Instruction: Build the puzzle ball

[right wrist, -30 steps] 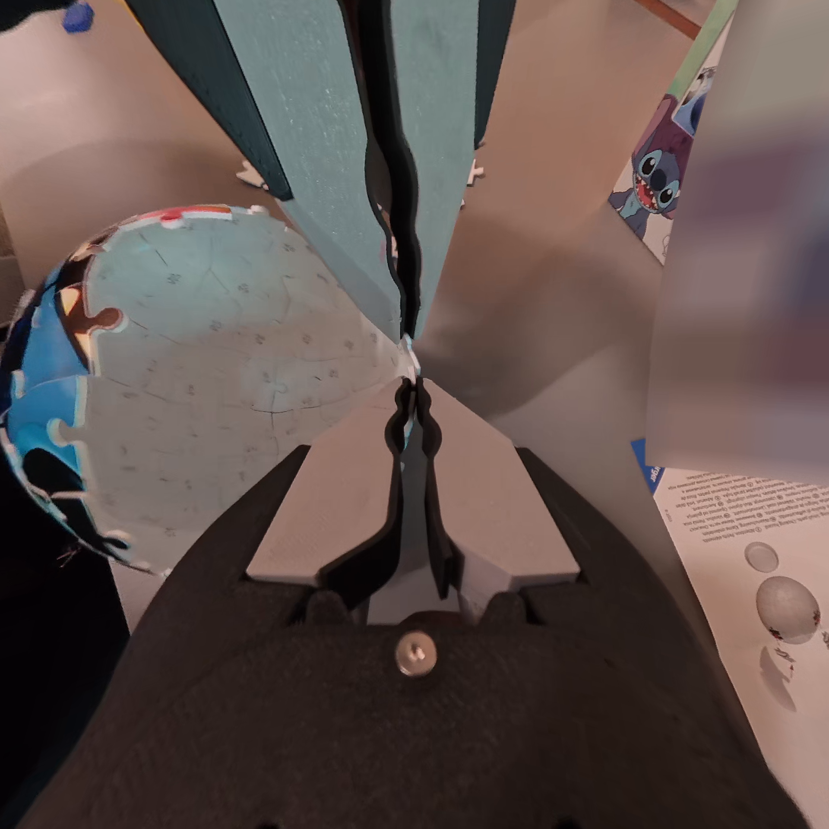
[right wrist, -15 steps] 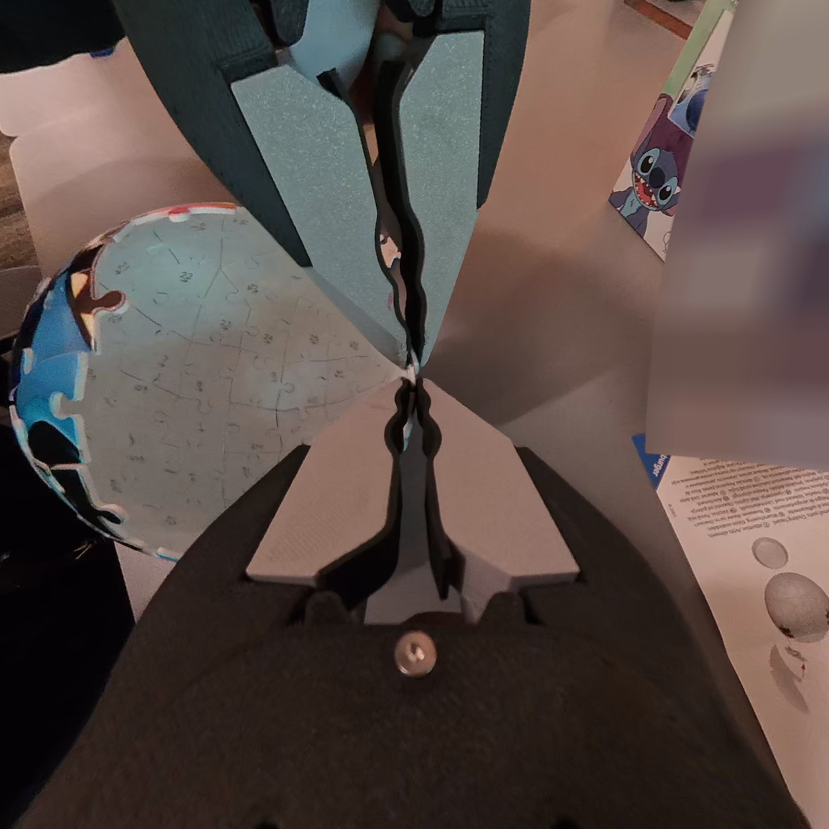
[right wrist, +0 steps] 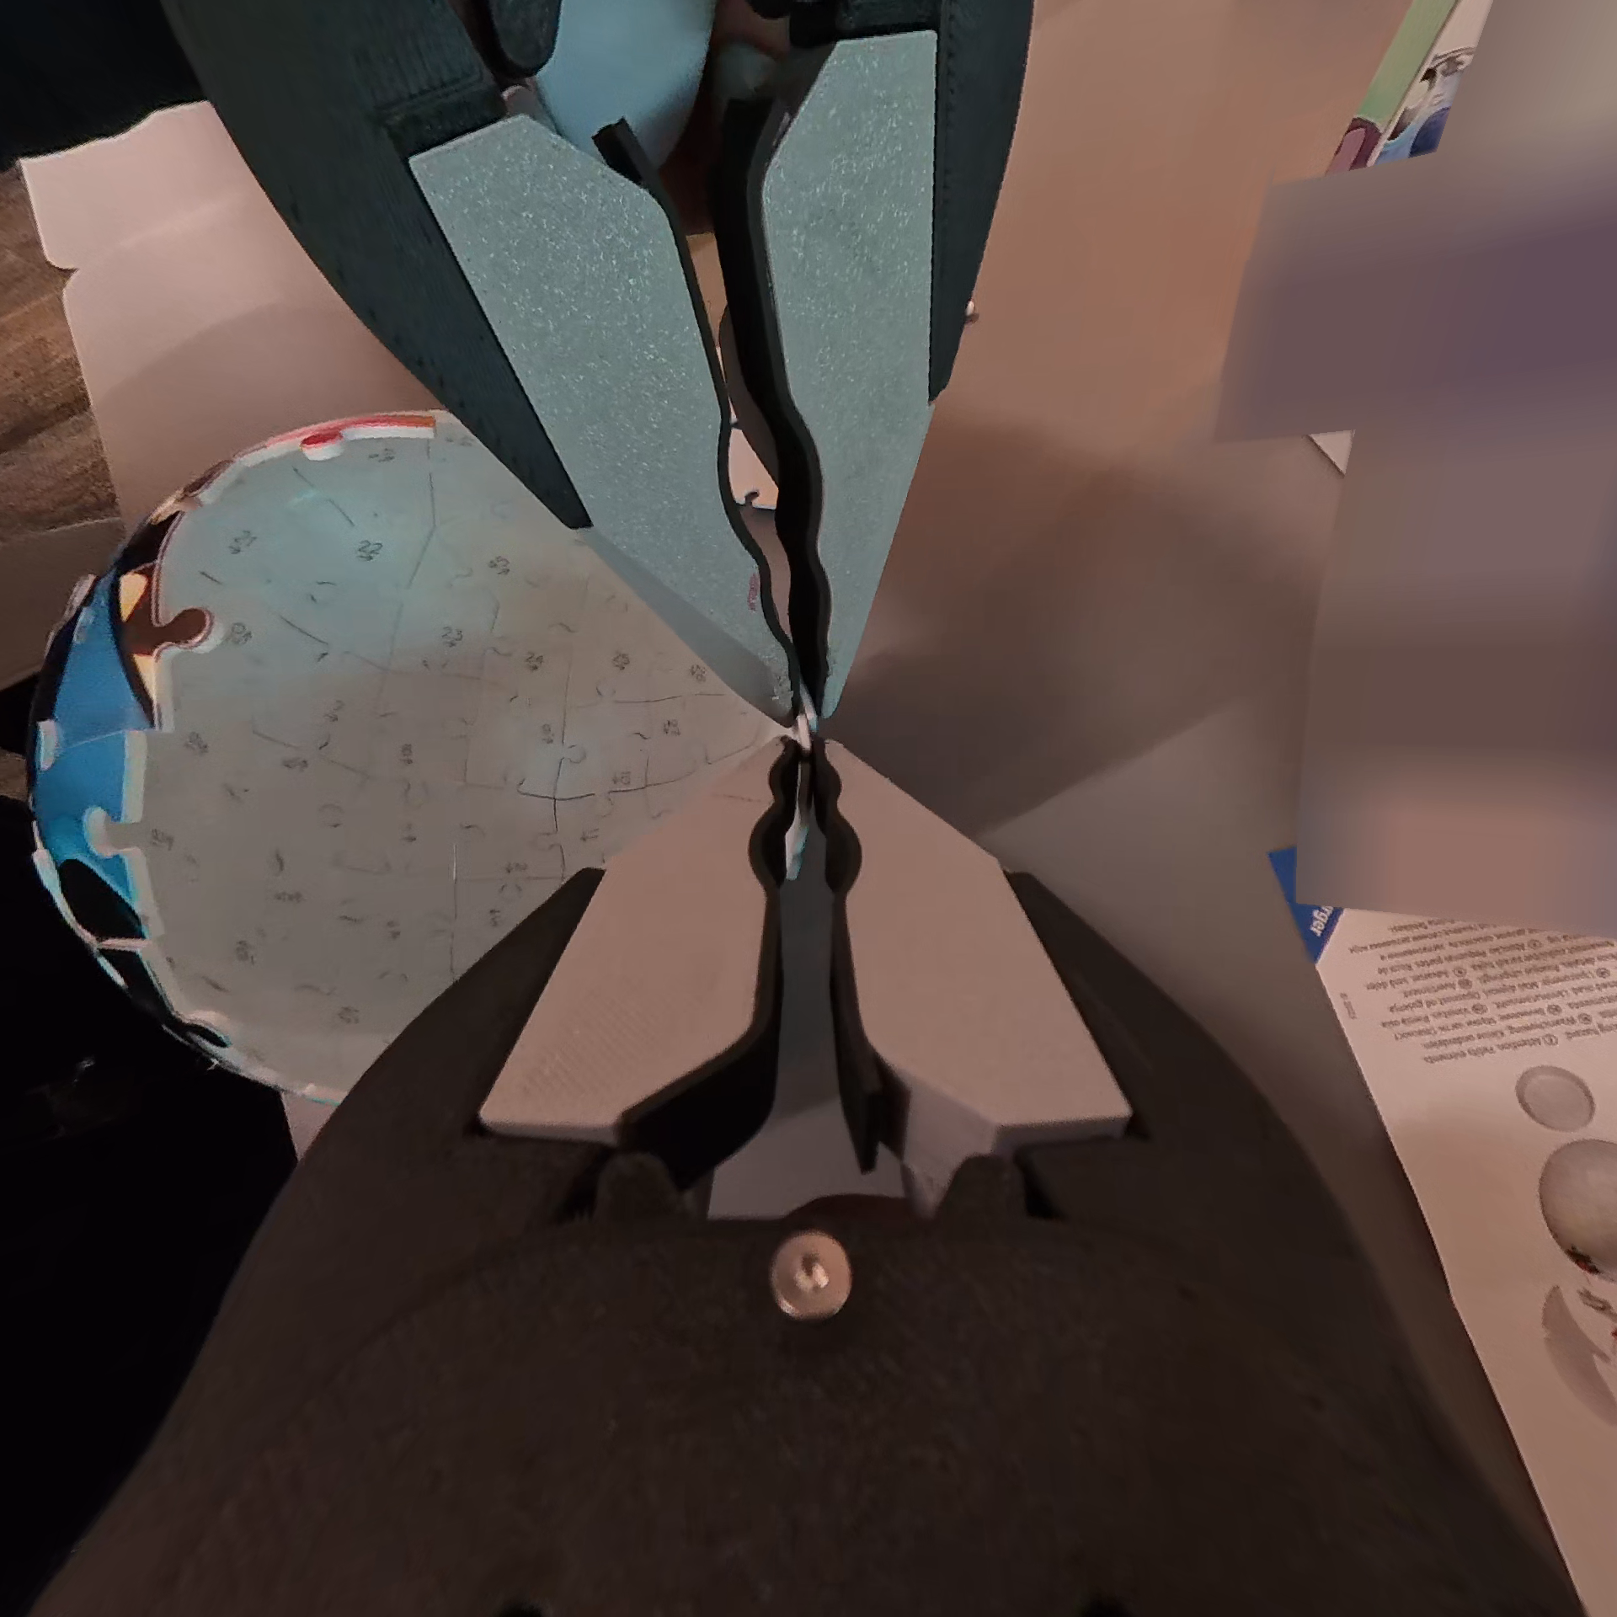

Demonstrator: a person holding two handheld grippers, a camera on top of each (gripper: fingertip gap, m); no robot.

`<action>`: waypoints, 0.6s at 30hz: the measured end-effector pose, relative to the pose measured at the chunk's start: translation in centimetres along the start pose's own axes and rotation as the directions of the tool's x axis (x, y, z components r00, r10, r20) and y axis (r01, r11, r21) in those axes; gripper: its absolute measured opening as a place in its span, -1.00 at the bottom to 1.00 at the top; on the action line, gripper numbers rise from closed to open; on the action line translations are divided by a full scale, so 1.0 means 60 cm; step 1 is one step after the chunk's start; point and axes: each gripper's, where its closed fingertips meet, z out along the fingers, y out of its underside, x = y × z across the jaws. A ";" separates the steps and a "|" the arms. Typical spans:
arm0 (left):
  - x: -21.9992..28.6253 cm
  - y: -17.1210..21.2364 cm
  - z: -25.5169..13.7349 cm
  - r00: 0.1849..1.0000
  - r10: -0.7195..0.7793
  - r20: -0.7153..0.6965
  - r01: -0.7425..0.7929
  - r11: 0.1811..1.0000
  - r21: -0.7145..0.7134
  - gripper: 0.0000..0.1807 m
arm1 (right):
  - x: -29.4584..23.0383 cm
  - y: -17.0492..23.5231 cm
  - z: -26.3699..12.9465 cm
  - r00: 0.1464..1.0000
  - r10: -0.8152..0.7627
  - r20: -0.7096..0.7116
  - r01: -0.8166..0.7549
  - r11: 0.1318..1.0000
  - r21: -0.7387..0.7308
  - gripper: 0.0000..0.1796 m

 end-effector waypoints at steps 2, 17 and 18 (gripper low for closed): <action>-0.001 0.000 -0.001 1.000 -0.001 0.001 0.001 1.000 0.002 -0.99 | 0.001 -0.002 -0.001 1.000 0.004 -0.002 -0.004 1.000 0.018 -1.00; -0.001 0.006 -0.003 0.999 -0.028 -0.021 0.028 1.000 0.012 -0.95 | 0.006 -0.016 -0.035 0.998 0.054 0.034 -0.058 0.988 0.141 -1.00; -0.001 0.005 -0.004 0.999 -0.028 -0.019 0.028 1.000 0.014 -0.94 | 0.005 -0.015 -0.034 0.998 0.051 0.034 -0.055 0.989 0.136 -1.00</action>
